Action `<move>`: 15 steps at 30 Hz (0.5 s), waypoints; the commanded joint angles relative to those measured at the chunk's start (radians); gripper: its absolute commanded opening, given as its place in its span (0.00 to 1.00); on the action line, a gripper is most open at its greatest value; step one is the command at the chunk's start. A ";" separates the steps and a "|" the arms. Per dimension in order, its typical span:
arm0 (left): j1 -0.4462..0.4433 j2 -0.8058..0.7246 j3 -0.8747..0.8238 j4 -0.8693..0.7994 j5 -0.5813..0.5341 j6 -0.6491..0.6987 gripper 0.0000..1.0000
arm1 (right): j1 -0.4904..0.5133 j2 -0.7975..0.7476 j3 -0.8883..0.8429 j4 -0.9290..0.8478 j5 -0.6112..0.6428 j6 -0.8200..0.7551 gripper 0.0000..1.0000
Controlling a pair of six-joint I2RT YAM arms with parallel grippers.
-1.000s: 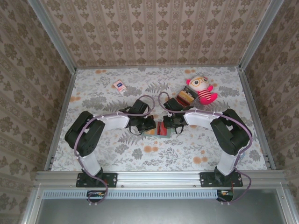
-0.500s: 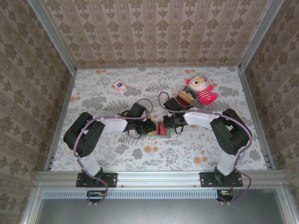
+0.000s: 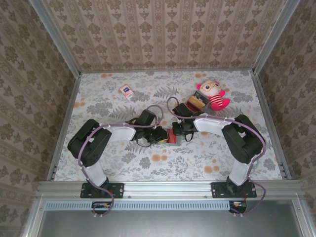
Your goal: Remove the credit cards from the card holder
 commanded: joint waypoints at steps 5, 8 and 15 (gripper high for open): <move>-0.002 -0.001 0.018 -0.079 -0.040 0.023 0.23 | -0.005 0.055 0.003 -0.032 -0.002 0.004 0.21; -0.002 0.013 0.023 -0.066 -0.033 0.024 0.24 | -0.005 0.056 0.002 -0.032 -0.003 0.004 0.21; -0.002 0.045 0.021 0.017 0.020 0.000 0.18 | -0.005 0.057 0.004 -0.033 -0.005 0.002 0.21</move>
